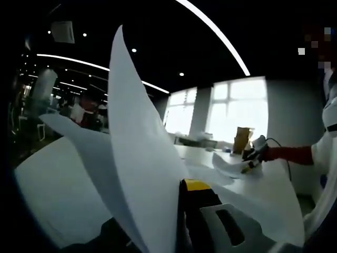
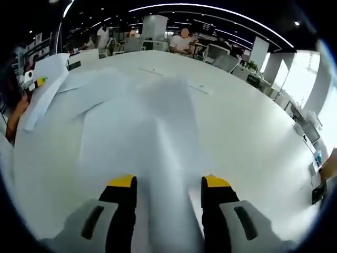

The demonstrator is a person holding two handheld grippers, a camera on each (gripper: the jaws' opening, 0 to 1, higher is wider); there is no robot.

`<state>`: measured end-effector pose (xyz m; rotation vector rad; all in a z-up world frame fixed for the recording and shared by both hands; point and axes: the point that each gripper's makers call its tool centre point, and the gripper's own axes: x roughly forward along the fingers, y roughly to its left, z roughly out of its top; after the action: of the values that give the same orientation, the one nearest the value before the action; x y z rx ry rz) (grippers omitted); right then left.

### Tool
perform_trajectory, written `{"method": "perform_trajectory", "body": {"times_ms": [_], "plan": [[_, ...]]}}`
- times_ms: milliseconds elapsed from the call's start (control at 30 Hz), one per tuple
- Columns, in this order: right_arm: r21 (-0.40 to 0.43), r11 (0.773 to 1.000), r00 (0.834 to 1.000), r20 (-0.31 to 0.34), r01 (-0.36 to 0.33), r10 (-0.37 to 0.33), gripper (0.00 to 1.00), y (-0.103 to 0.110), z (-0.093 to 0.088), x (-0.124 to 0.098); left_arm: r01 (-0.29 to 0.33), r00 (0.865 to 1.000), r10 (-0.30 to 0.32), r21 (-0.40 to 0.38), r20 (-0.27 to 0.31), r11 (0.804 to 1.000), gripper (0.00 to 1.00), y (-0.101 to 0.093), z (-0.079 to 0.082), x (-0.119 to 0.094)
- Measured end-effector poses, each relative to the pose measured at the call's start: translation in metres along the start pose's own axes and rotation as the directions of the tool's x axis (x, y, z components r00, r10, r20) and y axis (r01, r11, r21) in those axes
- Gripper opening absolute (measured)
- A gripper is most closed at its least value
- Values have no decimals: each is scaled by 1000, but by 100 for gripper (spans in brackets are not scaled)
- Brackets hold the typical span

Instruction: Organize the stack of printing papers by aligning and flattening the scattered papers on the table

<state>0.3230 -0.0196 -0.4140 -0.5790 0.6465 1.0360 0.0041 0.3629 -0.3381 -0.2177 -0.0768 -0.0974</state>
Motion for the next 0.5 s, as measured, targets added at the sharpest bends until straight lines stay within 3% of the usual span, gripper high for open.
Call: {"method": "perform_trajectory", "body": {"times_ms": [400, 500], "plan": [[16, 1000, 1000, 22, 12, -12, 25, -9, 14, -15, 0, 1000, 0, -5, 0, 1000, 7, 0, 0, 0], [32, 999, 1000, 6, 6, -6, 22, -10, 8, -14, 0, 1000, 0, -6, 1, 1000, 7, 0, 0, 0]]}}
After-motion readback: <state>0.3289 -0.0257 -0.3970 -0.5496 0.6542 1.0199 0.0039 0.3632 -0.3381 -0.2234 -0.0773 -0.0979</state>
